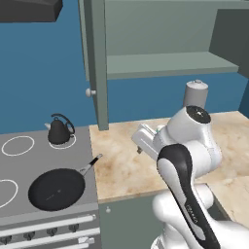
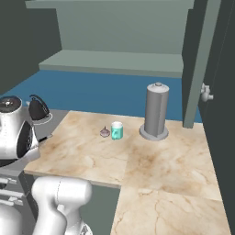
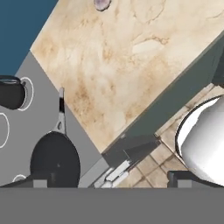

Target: Pick the pan from the cabinet and place it on the stove. Then turn on the stove burner for the pan.

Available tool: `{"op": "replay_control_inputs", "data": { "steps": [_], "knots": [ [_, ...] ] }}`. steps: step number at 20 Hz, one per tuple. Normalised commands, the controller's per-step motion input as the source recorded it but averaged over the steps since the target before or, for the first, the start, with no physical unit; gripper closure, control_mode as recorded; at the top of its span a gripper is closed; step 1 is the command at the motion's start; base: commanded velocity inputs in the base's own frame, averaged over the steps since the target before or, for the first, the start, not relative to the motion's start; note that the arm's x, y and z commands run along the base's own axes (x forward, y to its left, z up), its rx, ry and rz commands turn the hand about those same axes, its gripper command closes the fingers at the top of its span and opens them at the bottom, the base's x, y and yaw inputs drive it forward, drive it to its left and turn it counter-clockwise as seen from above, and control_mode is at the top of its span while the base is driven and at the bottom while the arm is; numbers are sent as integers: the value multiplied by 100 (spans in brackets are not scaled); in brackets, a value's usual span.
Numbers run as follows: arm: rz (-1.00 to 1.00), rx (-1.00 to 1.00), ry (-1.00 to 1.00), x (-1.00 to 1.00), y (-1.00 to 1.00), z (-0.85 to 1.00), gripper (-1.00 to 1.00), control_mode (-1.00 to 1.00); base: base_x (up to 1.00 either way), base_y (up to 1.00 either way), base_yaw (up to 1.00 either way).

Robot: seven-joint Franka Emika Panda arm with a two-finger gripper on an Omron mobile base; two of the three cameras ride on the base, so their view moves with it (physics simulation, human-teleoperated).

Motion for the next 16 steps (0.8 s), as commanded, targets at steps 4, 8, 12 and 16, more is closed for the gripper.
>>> {"op": "replay_control_inputs", "data": {
  "steps": [4, 8, 12, 16],
  "knots": [
    [0, 0, -11, -94, -3, 0, -100, -100, 0, 0, 0],
    [0, 0, -5, -88, 0, -2, -100, -100, 0, 0, 0],
    [0, 0, -3, -78, 0, -10, -100, -100, 0, 0, 0],
    [0, -6, -4, -60, 15, -35, -100, -100, 0, 0, 0]
  ]
}}
